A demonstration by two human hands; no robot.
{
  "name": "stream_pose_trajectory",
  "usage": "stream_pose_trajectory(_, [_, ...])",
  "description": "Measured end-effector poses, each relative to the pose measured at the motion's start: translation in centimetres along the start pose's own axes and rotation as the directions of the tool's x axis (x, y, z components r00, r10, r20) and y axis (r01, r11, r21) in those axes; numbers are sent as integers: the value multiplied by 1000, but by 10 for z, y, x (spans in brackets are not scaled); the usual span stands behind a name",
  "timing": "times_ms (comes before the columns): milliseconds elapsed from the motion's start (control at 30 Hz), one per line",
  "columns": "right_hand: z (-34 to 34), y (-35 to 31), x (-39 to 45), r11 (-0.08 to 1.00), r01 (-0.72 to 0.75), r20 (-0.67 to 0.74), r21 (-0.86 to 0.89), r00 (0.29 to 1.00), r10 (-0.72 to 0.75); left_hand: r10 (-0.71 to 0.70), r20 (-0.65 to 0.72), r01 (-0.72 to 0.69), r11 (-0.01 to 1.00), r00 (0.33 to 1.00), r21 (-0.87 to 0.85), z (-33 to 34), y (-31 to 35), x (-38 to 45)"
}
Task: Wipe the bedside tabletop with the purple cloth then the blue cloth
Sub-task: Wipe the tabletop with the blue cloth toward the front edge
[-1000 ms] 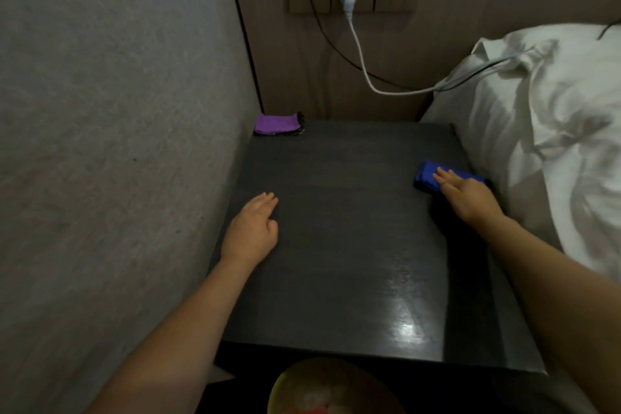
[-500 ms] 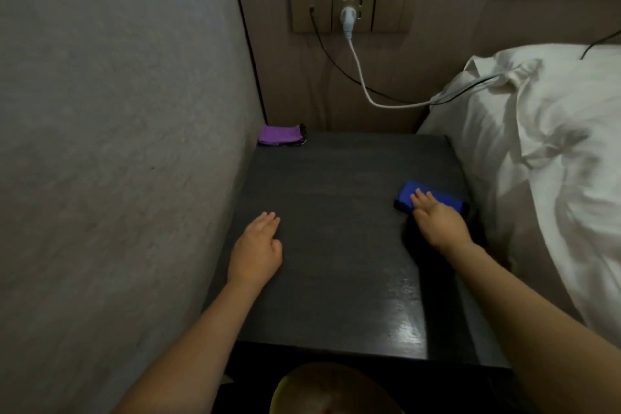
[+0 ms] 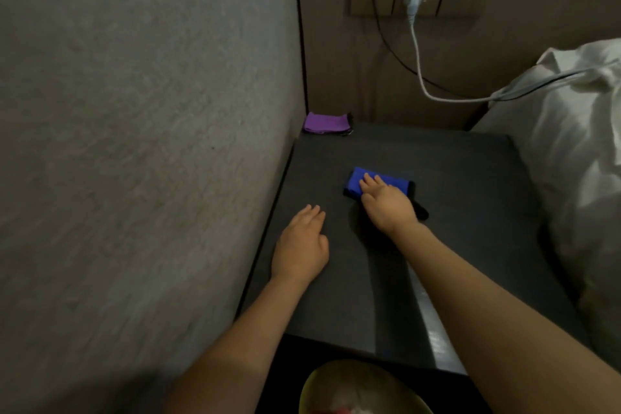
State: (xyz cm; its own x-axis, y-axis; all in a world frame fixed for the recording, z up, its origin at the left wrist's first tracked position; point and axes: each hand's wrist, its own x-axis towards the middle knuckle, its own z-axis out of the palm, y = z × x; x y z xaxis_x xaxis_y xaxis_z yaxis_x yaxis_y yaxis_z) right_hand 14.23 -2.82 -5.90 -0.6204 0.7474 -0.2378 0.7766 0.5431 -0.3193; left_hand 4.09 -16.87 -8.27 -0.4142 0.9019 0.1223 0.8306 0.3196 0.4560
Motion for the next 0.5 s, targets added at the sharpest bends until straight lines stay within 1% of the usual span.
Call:
stream_pose_trajectory(100, [5,-23,12,999,42,11,-25,999,-42,20,-63,-19,1000,998,20,-1,2,-1])
stream_pose_trajectory(200, [9,-44,21,991,127,57,-45,991,-125,12,18,-12,1000,1000,9,-1,3,-1])
stream_pose_trajectory(333, [11,-67,29,952,269,134,-147,959,-251,-3,-2,3,1000,1000,7,-4,6,1])
stream_pose_trajectory(400, [10,-75,31,931,307,157,-195,947,-280,-15,6,15,1000,1000,0,-4,6,1])
stream_pose_trajectory(500, [10,-87,33,919,340,183,-199,934,-306,-61,38,59,996,997,64,-3,6,2])
